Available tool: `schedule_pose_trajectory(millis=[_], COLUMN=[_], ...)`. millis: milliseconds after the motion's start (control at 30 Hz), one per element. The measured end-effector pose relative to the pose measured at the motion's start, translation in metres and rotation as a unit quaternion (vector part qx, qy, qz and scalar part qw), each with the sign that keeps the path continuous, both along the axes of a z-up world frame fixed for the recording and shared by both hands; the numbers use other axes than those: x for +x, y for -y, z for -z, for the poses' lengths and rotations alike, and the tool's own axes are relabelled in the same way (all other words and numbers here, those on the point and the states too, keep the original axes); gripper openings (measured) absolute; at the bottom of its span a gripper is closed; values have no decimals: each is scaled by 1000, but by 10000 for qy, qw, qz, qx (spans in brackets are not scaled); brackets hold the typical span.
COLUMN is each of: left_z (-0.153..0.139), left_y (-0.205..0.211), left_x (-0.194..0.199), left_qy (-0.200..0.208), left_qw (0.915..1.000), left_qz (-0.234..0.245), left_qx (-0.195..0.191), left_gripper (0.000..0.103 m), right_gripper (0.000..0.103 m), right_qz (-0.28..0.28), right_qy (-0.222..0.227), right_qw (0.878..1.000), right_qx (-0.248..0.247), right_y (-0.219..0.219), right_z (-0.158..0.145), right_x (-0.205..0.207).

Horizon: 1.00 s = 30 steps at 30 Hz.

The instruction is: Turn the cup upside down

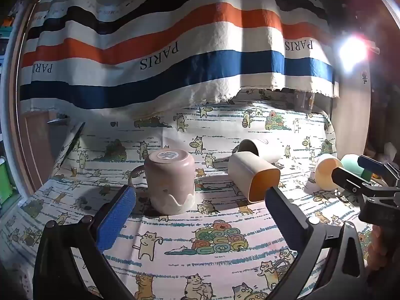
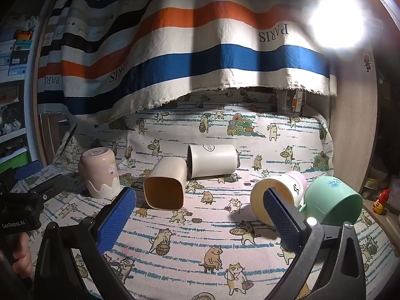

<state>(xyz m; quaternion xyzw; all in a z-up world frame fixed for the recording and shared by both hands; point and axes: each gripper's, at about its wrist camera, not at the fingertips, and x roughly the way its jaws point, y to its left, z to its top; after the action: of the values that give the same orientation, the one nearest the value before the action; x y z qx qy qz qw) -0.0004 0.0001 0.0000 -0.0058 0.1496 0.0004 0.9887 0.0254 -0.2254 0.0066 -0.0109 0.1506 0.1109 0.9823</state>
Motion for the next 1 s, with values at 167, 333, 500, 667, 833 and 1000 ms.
schedule_pose_trajectory(millis=[167,333,500,667,833,1000], left_z=[0,0,0,0,0,0], left_y=[0,0,0,0,0,0], left_x=[0,0,-1,-1,-1,-2], left_qy=[-35,-27,-22,-30,-30,-37], left_qw=[10000,10000,10000,10000,10000,10000], left_qz=[-2,11,4,12,9,17], left_qx=[15,8,10,9,10,7], left_gripper=[103,103,103,103,103,103], right_gripper=[102,103,102,103,102,102], right_qz=[0,2,1,0,0,0], right_qy=[8,13,15,14,14,15], right_qw=[10000,10000,10000,10000,10000,10000], right_qx=[1,1,-1,-2,-2,-2], right_y=[0,0,0,0,0,0], right_z=[0,0,0,0,0,0], right_x=[0,0,0,0,0,0])
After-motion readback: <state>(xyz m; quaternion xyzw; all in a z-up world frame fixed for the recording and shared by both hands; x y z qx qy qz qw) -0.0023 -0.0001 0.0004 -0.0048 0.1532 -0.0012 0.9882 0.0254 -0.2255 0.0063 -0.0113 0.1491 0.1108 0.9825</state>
